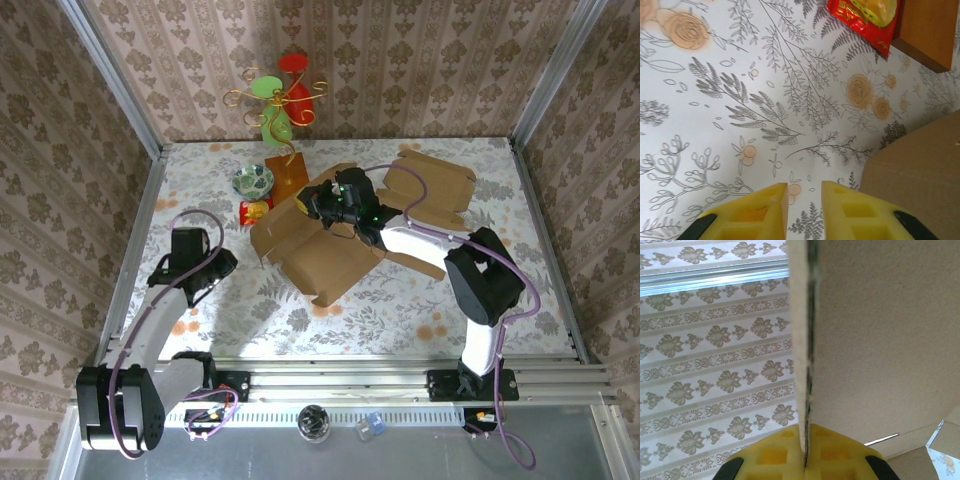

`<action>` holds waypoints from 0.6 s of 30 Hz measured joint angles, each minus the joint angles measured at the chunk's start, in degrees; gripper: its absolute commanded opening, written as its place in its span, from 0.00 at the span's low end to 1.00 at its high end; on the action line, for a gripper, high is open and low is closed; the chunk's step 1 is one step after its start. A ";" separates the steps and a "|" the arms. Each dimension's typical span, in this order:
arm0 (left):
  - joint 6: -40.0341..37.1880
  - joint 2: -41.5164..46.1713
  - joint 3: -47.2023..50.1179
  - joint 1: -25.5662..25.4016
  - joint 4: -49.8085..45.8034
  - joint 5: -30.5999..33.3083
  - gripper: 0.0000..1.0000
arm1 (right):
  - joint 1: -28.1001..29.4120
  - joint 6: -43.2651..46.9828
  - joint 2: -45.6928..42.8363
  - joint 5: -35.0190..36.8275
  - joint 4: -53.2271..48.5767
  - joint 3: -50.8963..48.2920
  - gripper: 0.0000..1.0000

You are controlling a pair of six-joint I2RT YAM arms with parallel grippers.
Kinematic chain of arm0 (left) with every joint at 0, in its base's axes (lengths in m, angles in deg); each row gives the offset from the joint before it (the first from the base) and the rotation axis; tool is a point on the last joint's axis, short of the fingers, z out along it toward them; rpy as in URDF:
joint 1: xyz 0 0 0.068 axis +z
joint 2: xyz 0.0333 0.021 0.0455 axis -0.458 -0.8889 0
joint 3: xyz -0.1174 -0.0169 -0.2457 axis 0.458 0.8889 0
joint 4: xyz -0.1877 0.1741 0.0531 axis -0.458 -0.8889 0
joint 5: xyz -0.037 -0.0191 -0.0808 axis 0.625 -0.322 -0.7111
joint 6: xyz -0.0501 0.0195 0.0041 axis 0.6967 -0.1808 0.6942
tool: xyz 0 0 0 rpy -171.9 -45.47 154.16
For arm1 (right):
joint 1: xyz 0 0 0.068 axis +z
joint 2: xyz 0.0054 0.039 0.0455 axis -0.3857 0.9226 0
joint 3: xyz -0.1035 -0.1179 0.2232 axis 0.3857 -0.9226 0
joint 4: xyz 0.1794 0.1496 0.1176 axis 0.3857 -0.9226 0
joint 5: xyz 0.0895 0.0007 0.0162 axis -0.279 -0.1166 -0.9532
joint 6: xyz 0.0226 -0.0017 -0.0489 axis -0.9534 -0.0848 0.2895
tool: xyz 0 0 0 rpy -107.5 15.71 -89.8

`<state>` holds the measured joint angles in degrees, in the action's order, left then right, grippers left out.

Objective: Fold the paper box

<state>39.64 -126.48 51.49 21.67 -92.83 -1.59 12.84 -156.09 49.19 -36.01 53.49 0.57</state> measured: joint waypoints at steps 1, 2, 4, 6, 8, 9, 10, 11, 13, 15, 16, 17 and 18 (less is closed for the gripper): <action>-0.13 0.37 -0.24 0.00 -0.63 0.50 0.27 | 0.07 0.00 0.66 -0.26 0.11 0.00 0.00; -0.39 0.72 -0.55 0.00 -1.22 0.85 0.29 | 0.11 0.00 1.38 -0.50 0.15 0.00 0.00; -0.81 1.11 -0.98 0.00 -1.84 1.11 0.34 | 0.15 0.02 2.43 -0.85 0.17 0.00 0.00; -1.46 1.33 -1.07 0.00 -1.84 1.07 0.37 | 0.15 0.07 3.04 -1.07 0.26 -0.09 0.00; -2.25 1.33 -1.07 0.00 -1.81 0.79 0.38 | 0.15 0.24 3.21 -1.29 0.55 -0.44 0.00; -2.67 1.33 -1.07 0.00 -1.77 0.48 0.37 | 0.15 0.26 3.28 -1.44 0.72 -0.61 0.00; -3.32 1.31 -1.03 0.00 -1.62 0.02 0.37 | 0.15 0.39 3.37 -1.64 0.81 -0.72 0.00; -4.00 1.25 -0.87 0.00 -1.16 -0.46 0.36 | 0.15 0.46 3.48 -1.90 0.90 -0.79 0.00; -5.57 0.85 -0.26 -0.22 0.31 -1.46 0.36 | 0.15 0.48 3.76 -2.19 1.14 -0.79 0.00; -7.06 0.26 0.66 -0.81 2.01 -2.21 0.38 | 0.13 0.48 4.02 -2.32 1.42 -0.81 0.00; -7.96 -0.11 1.18 -1.29 2.95 -2.51 0.39 | 0.11 0.48 4.20 -2.38 1.90 -0.92 0.00; -8.96 -0.48 1.77 -1.97 3.96 -2.71 0.40 | 0.11 0.48 4.33 -2.45 2.25 -1.18 0.00; -9.73 -0.74 2.21 -2.58 4.87 -2.78 0.41 | 0.09 0.48 4.39 -2.49 2.43 -1.46 0.00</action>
<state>29.91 -127.22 53.70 19.09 -87.96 -4.36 12.93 -155.61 53.58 -38.50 55.91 -0.89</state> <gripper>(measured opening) 0.393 0.066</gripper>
